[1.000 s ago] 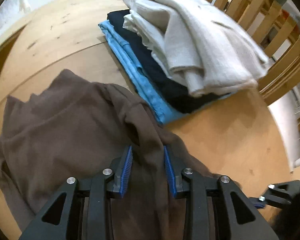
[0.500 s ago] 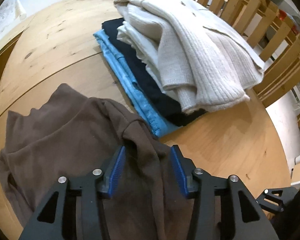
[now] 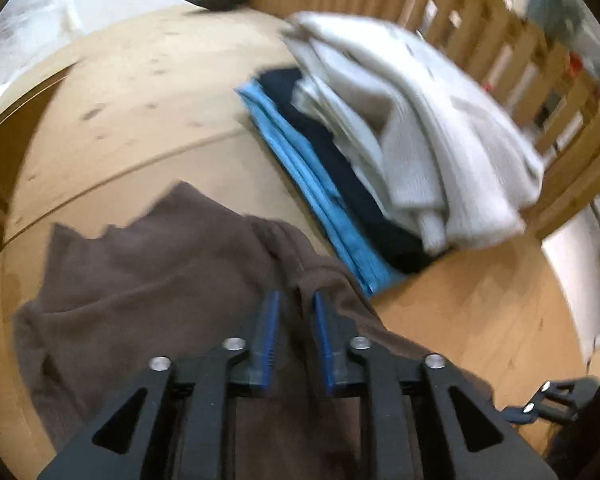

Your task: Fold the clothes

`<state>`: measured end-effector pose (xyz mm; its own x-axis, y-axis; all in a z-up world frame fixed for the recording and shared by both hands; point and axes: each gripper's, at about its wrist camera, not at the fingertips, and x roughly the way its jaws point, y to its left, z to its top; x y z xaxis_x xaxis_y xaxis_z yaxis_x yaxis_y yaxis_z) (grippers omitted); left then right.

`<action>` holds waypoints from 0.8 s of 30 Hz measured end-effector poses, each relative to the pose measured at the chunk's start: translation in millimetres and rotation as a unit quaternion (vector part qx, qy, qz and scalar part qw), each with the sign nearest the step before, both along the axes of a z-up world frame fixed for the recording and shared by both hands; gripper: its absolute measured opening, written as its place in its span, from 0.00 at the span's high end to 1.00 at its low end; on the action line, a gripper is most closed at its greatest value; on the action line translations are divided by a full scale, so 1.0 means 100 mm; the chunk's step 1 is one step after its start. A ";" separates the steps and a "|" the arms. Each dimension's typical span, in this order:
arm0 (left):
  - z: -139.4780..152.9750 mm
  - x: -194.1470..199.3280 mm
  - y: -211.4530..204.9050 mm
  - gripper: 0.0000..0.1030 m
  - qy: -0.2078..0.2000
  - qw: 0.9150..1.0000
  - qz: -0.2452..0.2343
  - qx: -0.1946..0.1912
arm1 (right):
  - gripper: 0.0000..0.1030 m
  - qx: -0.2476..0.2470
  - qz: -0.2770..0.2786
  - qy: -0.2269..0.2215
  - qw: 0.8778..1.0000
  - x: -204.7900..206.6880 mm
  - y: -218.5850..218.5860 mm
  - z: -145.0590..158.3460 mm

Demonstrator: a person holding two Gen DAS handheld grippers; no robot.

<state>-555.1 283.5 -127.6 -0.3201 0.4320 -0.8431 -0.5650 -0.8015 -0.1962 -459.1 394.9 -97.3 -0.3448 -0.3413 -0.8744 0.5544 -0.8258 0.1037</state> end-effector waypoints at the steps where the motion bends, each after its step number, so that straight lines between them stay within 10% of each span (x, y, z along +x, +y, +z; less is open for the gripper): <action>1: 0.05 0.05 -0.03 0.79 -0.005 1.000 -0.009 0.017 | 0.71 0.002 0.000 0.000 1.000 0.00 -0.01 0.00; 4: 0.17 0.23 -0.04 0.79 -0.021 0.997 -0.056 0.054 | 0.71 0.008 0.000 -0.002 1.000 -0.03 -0.04 0.00; 7: 0.06 0.48 0.21 0.75 -0.013 0.993 -0.114 0.008 | 0.73 0.000 -0.005 -0.017 1.000 -0.09 -0.02 -0.01; 12: -0.16 0.43 0.02 0.78 -0.011 0.997 -0.031 -0.073 | 0.73 -0.042 -0.052 -0.066 0.996 -0.21 0.18 0.05; 19: 0.76 1.80 -0.40 0.70 0.082 0.990 -0.092 -0.065 | 0.71 -0.051 -0.027 -0.080 0.995 0.28 0.32 0.28; 24: 0.65 3.21 -0.64 0.66 0.010 0.986 -0.163 -0.035 | 0.71 -0.056 0.015 -0.100 0.993 1.05 0.37 0.31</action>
<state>-234.3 219.8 -62.9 -0.1901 0.4554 -0.8698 -0.7983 -0.5874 -0.1331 -354.5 431.5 -65.9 -0.1565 -0.4471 -0.8807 0.5369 -0.7869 0.3041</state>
